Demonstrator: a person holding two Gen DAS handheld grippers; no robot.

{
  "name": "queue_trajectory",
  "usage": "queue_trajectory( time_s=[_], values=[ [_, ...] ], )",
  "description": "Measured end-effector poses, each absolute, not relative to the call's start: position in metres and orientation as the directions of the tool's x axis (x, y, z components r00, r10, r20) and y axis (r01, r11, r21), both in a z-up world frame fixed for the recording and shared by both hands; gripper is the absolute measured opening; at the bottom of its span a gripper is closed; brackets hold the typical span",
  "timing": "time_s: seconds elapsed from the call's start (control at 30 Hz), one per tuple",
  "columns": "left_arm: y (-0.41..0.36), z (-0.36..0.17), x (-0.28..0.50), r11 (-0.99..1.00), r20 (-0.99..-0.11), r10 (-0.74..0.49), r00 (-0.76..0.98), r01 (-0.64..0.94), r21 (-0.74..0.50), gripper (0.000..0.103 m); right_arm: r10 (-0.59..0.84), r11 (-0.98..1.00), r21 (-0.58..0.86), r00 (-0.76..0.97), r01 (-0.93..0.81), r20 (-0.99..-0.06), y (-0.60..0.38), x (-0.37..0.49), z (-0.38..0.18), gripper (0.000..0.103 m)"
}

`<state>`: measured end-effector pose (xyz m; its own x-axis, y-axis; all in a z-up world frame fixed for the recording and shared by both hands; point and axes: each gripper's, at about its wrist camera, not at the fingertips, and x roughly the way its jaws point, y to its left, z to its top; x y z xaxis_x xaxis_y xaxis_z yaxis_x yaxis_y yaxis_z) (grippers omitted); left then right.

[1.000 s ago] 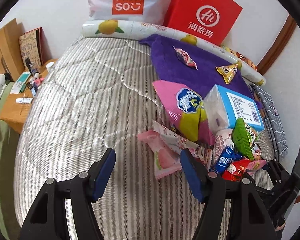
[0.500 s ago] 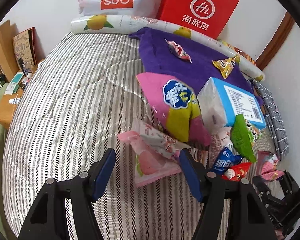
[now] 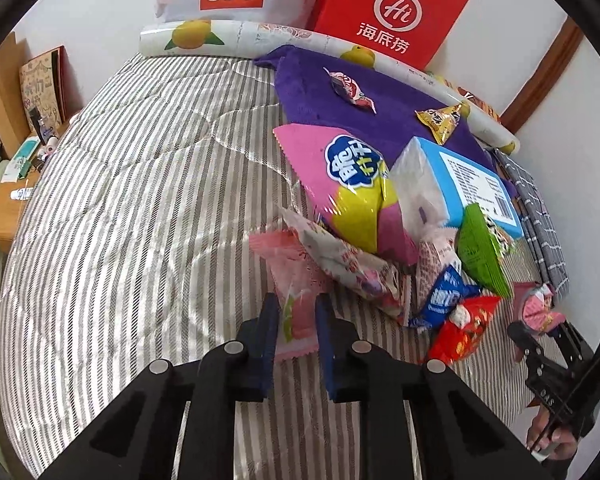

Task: Organize snacks
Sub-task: 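Grasp the pink peach candy packet with the left gripper while the right gripper holds the pink bag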

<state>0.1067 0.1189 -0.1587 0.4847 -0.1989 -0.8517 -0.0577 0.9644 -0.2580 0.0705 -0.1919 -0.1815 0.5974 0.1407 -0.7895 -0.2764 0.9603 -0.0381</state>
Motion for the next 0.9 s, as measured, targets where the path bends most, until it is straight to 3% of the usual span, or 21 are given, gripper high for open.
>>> queue_trajectory(
  time_s=[0.43, 0.47, 0.53, 0.57, 0.9],
  values=[
    [0.127, -0.161, 0.070, 0.956, -0.865, -0.214, 0.453, -0.085, -0.281, 0.018, 0.143, 0.976, 0.010, 0.603, -0.218, -0.785, -0.199, 0.066, -0.169, 0.057],
    [0.126, -0.162, 0.070, 0.955, -0.867, -0.213, 0.451, -0.090, -0.282, 0.024, 0.141, 0.977, 0.011, 0.604, -0.213, -0.784, -0.201, 0.065, -0.168, 0.057],
    [0.124, -0.163, 0.074, 0.956, -0.869, -0.200, 0.453, -0.102, -0.273, 0.048, 0.134, 0.979, 0.012, 0.603, -0.202, -0.786, -0.203, 0.063, -0.167, 0.057],
    [0.122, -0.163, 0.076, 0.960, -0.869, -0.189, 0.457, -0.099, -0.261, 0.050, 0.131, 0.981, 0.014, 0.604, -0.194, -0.786, -0.206, 0.062, -0.166, 0.057],
    [0.104, -0.175, 0.096, 0.983, -0.890, -0.062, 0.452, -0.125, -0.132, 0.051, 0.119, 0.986, 0.021, 0.615, -0.165, -0.780, -0.218, 0.058, -0.161, 0.057]
  ],
)
